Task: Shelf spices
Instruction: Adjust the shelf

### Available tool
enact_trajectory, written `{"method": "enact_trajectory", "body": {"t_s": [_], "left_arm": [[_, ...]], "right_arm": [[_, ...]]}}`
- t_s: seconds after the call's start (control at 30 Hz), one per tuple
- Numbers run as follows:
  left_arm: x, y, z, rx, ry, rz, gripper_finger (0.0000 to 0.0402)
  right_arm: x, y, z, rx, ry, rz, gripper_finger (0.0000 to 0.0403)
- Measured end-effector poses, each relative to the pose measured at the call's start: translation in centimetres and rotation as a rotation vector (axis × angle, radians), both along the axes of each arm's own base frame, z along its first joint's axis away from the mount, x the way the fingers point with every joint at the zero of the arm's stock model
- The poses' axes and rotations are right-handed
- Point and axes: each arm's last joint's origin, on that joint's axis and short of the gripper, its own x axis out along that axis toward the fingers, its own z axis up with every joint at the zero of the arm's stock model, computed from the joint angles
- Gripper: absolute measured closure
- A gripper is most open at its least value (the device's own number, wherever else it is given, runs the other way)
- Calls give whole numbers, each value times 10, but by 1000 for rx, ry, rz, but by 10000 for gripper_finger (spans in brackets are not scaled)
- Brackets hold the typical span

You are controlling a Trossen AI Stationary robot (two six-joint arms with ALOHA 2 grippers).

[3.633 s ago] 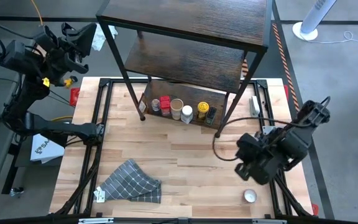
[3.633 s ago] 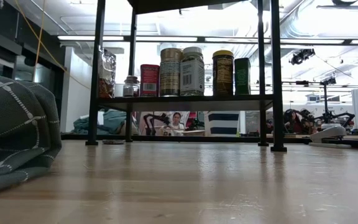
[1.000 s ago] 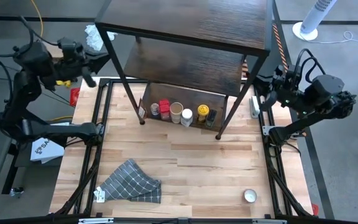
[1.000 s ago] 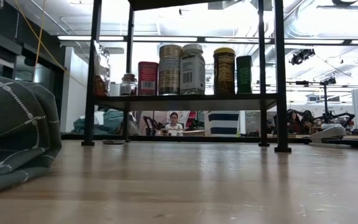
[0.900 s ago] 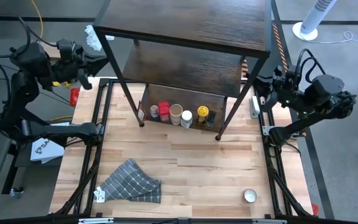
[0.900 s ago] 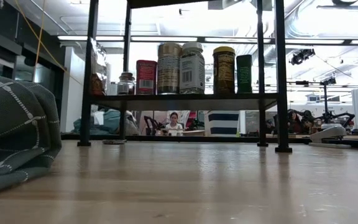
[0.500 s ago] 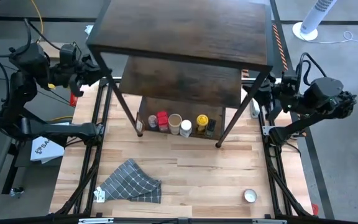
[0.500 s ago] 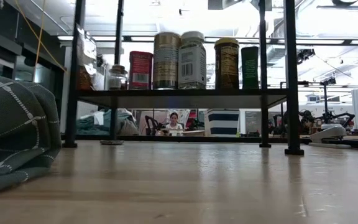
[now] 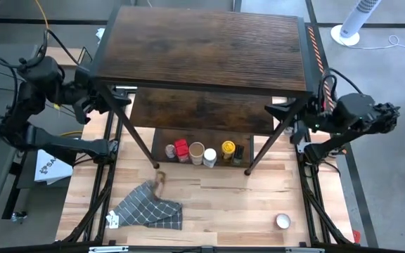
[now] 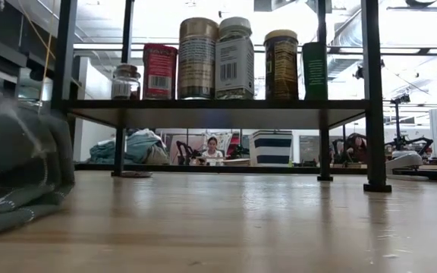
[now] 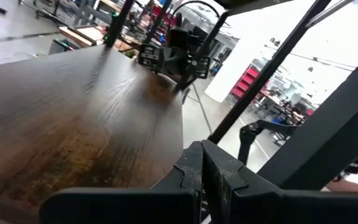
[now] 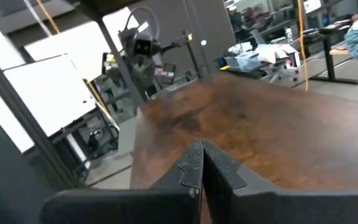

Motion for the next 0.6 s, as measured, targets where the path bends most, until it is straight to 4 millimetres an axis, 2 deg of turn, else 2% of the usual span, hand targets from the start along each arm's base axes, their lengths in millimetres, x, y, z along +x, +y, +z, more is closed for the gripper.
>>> {"method": "enact_trajectory", "body": {"t_s": [0.27,0.43,0.6], "left_arm": [[9,-6,-2,-18,22,-59,401],[11,-5,-2,22,22,-1,402],[-9,-3,4,70,-23,179,402]], "right_arm": [[-1,-1,-1,-8,16,-8,403],[-7,-3,3,-23,8,-19,403],[-14,-6,15,-49,-19,-44,403]]}}
